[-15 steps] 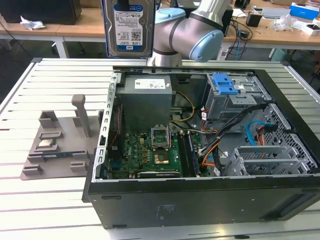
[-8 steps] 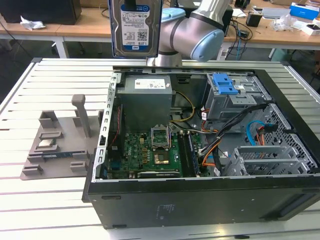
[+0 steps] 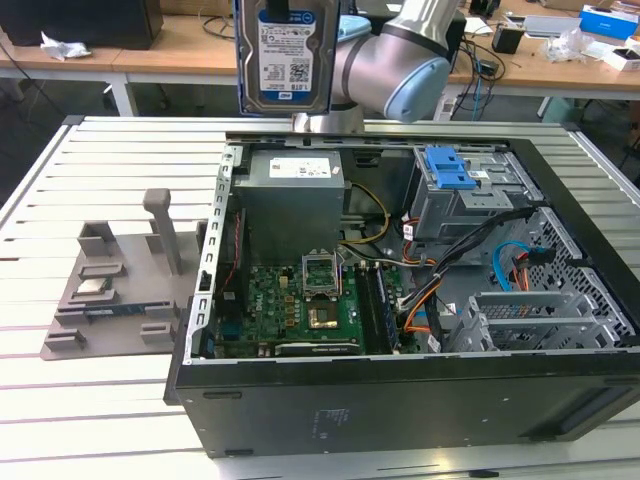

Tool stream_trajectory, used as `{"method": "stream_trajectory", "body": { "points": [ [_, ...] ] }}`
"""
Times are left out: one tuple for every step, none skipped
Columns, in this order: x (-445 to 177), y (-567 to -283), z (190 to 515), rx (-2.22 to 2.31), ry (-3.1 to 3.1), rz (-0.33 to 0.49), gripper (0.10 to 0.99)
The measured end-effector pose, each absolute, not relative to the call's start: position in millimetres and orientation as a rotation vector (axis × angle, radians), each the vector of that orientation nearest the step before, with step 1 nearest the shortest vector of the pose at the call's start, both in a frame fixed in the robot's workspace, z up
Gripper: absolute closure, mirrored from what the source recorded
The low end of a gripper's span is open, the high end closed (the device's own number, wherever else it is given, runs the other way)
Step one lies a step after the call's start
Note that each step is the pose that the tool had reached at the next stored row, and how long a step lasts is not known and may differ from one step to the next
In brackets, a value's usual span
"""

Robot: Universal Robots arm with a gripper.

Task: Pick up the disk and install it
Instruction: 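Pick up the disk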

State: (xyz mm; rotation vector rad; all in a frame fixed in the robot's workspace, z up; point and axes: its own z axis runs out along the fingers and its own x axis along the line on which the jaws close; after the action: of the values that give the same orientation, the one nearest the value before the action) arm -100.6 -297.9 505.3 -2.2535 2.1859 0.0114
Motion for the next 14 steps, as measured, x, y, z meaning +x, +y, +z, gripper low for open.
{"method": "stream_trajectory", "body": {
  "points": [
    [-99.0,-297.9,505.3,-2.254,2.186,0.011,0.722],
    [-96.8,-297.9,505.3,-2.254,2.186,0.011,0.722],
    [-93.9,-297.9,505.3,-2.254,2.186,0.011,0.722],
    [-91.1,-297.9,505.3,-2.254,2.186,0.011,0.722],
    [-89.7,-297.9,505.3,-2.254,2.186,0.011,0.722],
    [-88.2,-297.9,505.3,-2.254,2.186,0.011,0.722],
    [-84.9,-297.9,505.3,-2.253,2.186,0.011,0.722],
    [-79.2,-297.9,505.3,-2.254,2.186,0.011,0.722],
    [-76.3,-297.9,505.3,-2.253,2.186,0.011,0.722],
    [-74.5,-297.9,505.3,-2.254,2.186,0.011,0.722],
    [-72.0,-297.9,505.3,-2.254,2.186,0.011,0.722],
    [-69.5,-297.9,505.3,-2.254,2.186,0.011,0.722],
    [-66.4,-297.9,505.3,-2.254,2.186,0.011,0.722],
    [-64.4,-297.9,505.3,-2.254,2.186,0.011,0.722]
  ]
}}
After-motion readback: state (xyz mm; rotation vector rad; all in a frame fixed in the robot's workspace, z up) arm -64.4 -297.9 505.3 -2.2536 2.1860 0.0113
